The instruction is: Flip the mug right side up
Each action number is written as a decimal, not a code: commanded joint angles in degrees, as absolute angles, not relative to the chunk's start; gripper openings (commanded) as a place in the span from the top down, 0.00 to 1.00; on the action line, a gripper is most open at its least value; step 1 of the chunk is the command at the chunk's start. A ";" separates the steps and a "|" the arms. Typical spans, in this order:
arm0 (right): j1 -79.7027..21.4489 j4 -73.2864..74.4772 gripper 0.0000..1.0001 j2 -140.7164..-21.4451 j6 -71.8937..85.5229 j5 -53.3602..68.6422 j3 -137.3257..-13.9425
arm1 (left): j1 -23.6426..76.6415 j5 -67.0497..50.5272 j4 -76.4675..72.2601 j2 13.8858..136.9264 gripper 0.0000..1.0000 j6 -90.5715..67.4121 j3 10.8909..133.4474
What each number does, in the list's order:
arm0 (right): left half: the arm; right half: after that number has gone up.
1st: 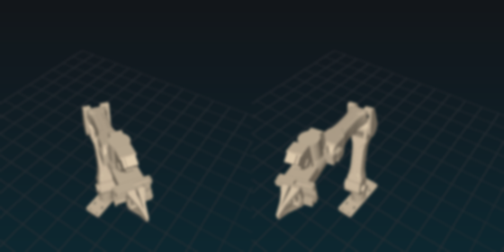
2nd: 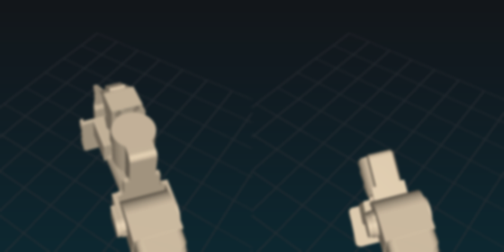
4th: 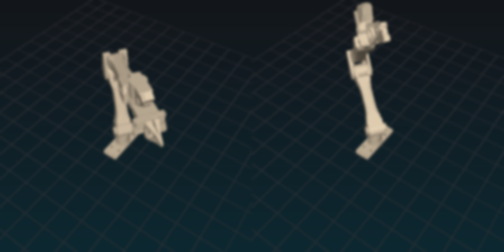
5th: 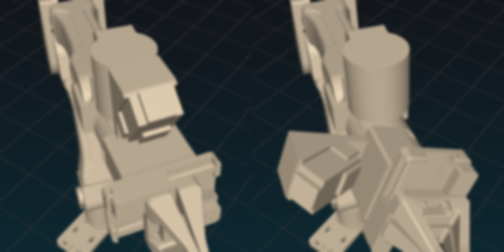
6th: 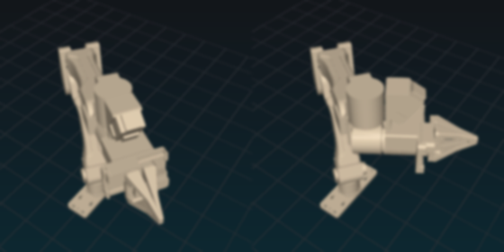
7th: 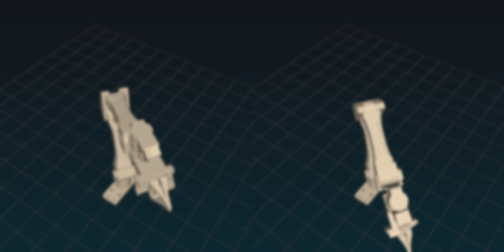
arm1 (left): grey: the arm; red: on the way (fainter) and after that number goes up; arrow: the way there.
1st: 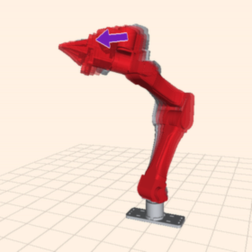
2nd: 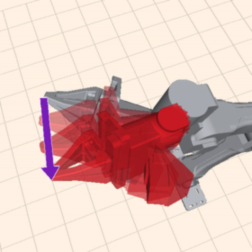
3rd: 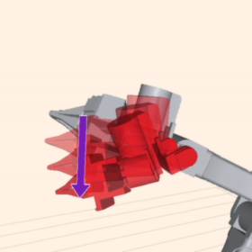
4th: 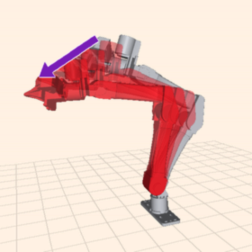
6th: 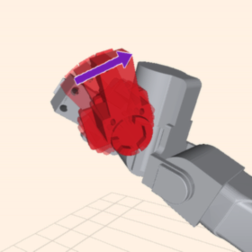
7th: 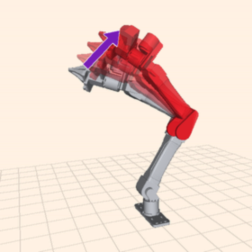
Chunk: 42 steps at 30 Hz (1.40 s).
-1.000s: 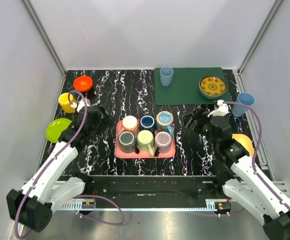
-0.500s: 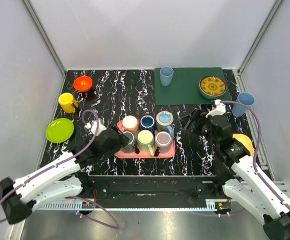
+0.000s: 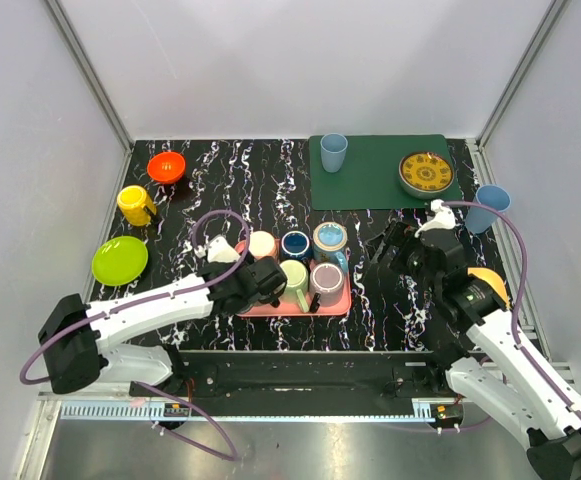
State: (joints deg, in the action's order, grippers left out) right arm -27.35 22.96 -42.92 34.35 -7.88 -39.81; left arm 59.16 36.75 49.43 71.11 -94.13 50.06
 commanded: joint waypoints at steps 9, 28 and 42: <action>-27.51 24.35 0.00 -41.75 32.96 -8.26 -41.31 | 58.62 34.81 39.91 73.83 0.39 -90.71 50.19; -27.51 24.43 0.00 -41.31 33.31 -6.59 -40.61 | 56.25 31.73 39.72 71.56 0.41 -90.26 44.39; -27.51 23.12 0.00 -41.92 34.37 -5.63 -39.37 | 55.63 32.17 41.04 63.28 0.28 -80.61 42.45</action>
State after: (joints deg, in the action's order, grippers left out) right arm -27.35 25.10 -41.91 33.95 -6.39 -39.31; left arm 55.88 31.29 41.43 63.90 -86.41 40.73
